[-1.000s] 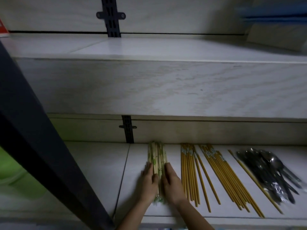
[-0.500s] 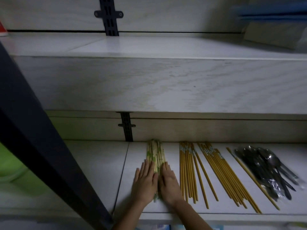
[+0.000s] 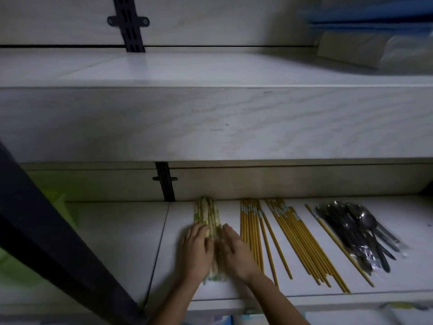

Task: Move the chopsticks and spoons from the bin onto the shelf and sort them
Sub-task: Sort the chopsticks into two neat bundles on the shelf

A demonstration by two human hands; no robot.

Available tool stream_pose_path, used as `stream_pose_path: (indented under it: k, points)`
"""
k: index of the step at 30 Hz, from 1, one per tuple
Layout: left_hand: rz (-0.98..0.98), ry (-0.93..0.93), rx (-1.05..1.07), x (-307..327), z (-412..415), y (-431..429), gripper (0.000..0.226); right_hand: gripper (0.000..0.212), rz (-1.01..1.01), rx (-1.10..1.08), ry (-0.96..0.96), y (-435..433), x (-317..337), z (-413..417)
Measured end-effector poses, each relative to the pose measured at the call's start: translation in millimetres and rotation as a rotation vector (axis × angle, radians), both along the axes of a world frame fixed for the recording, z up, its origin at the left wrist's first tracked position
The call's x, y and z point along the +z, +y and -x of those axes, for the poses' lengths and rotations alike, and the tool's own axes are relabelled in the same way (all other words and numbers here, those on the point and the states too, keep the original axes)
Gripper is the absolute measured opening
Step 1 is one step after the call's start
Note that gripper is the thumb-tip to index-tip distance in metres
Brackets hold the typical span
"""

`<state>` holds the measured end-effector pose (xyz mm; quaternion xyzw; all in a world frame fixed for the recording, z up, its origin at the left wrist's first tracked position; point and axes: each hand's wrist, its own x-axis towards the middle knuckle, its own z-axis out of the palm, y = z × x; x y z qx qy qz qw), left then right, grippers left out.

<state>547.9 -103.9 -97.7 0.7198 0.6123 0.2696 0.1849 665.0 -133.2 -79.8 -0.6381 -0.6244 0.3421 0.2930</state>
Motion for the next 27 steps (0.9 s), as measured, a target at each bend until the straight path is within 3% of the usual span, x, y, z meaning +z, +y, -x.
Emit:
stream_pose_path:
  k: [3, 7, 11, 15, 17, 22, 27]
  points:
    - [-0.017, -0.188, -0.026, 15.0, -19.0, -1.5, 0.022, 0.042, -0.086, -0.105, -0.002, -7.8, 6.8, -29.6]
    - [0.072, -0.199, -0.102, 20.1, -51.5, -4.2, 0.024, 0.033, -0.121, -0.310, 0.030, -17.5, 10.2, -80.4]
    - [0.266, -0.087, -0.077, 14.5, -83.0, -10.6, 0.046, 0.035, -0.043, -0.413, 0.004, -32.5, 5.4, -136.4]
    - [0.305, 0.073, 0.020, 6.1, -100.8, -12.1, 0.088, 0.039, -0.030, -0.512, -0.140, -46.1, -1.2, -182.5]
    - [0.336, 0.095, 0.066, 2.2, -108.6, -12.0, 0.095, 0.041, 0.003, -0.510, -0.228, -50.5, -5.0, -198.3]
    - [0.289, 0.083, 0.116, 2.2, -125.8, -13.5, 0.069, 0.026, 0.003, -0.402, -0.337, -53.4, -16.6, -223.8]
    - [0.303, 0.081, 0.142, 5.4, -145.9, -19.7, 0.053, 0.041, 0.053, -0.338, -0.436, -50.7, -9.9, -230.4]
